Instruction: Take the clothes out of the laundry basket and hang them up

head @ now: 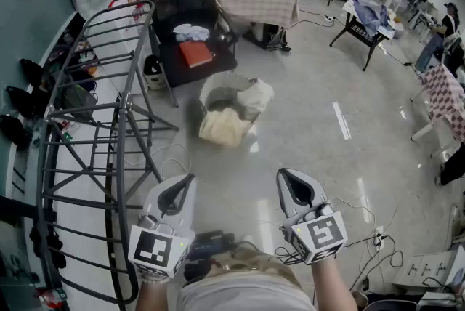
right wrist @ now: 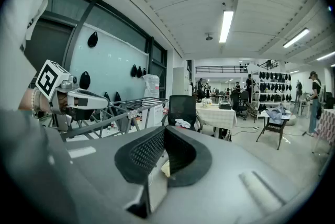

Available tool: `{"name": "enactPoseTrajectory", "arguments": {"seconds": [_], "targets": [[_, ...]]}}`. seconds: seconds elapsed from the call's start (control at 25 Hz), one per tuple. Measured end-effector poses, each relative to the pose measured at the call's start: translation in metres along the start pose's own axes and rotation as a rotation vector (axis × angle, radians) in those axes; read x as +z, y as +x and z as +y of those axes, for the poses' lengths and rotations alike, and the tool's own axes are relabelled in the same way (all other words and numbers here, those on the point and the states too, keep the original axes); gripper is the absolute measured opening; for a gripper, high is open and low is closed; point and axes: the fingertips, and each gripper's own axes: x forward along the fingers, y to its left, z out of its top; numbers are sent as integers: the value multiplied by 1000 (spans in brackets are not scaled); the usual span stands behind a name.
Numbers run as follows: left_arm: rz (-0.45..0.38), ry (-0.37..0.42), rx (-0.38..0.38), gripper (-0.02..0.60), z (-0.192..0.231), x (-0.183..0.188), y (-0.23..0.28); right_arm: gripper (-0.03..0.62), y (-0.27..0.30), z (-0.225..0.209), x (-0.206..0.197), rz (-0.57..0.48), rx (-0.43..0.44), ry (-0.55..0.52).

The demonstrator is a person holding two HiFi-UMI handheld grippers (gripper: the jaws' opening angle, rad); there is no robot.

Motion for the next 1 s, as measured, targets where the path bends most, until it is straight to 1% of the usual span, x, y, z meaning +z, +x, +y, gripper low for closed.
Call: {"name": "enactPoseTrajectory", "arguments": {"seconds": [0.2, 0.4, 0.56, 0.84, 0.88, 0.92, 1.0], "targets": [[4, -1, -5, -6, -2, 1, 2, 3, -3, -4, 0, 20, -16, 30], [6, 0, -12, -6, -3, 0, 3, 3, -3, -4, -3, 10, -7, -2], [6, 1, -18, -6, -4, -1, 3, 3, -4, 0, 1, -9, 3, 16], [1, 2, -23, -6, -2, -1, 4, 8, -1, 13, 3, 5, 23, 31], [0, 1, -23, -6, -2, -1, 3, 20, 0, 14, 3, 4, 29, 35], [-1, 0, -23, -6, -2, 0, 3, 68, 0, 15, 3, -1, 37, 37], [-4, 0, -22, -6, -2, -1, 1, 129, -1, 16, 2, -15, 44, 36]]}}
